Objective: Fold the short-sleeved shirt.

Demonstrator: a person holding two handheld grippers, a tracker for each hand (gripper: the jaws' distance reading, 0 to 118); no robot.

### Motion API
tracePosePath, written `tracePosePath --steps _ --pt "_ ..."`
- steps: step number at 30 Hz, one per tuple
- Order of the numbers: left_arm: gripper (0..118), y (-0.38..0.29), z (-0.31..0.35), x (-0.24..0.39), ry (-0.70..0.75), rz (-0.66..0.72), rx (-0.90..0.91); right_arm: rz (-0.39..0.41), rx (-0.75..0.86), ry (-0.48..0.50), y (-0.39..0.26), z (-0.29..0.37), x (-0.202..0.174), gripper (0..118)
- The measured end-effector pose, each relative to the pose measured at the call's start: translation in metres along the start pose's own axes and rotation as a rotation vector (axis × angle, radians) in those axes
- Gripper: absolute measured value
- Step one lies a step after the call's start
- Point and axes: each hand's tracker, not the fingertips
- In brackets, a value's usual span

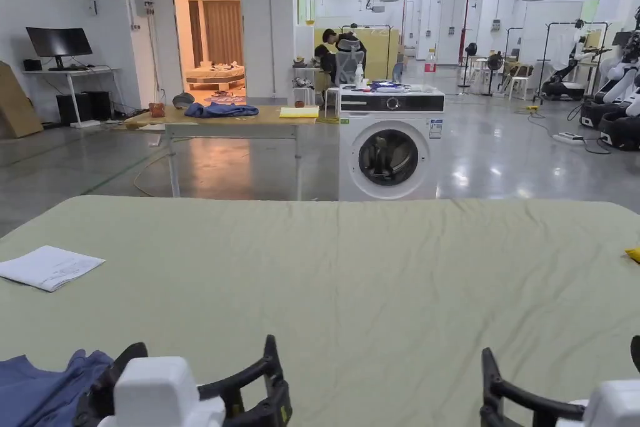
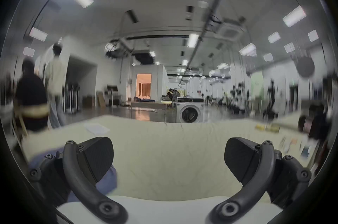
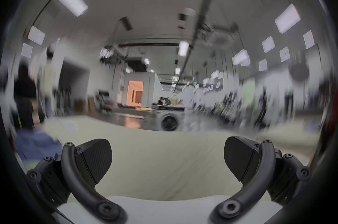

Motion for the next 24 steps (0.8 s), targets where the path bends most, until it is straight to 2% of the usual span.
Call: tracePosePath --steps 4,5,13,24 --pt "110 0.002 0.001 0.001 -0.021 -0.124 -0.003 -0.246 0.011 0.042 -0.009 0.003 0.01 118" --pt "110 0.003 0.001 0.004 -0.027 -0.139 -0.003 -0.271 -0.004 0.04 -0.009 0.001 0.01 118" --pt "110 0.007 0.003 0.006 -0.014 -0.16 0.023 -0.304 -0.092 0.01 -0.015 -0.005 0.019 118" --pt "110 0.004 0.004 0.005 -0.036 -0.17 -0.005 -0.304 -0.116 0.038 -0.016 -0.004 0.015 118"
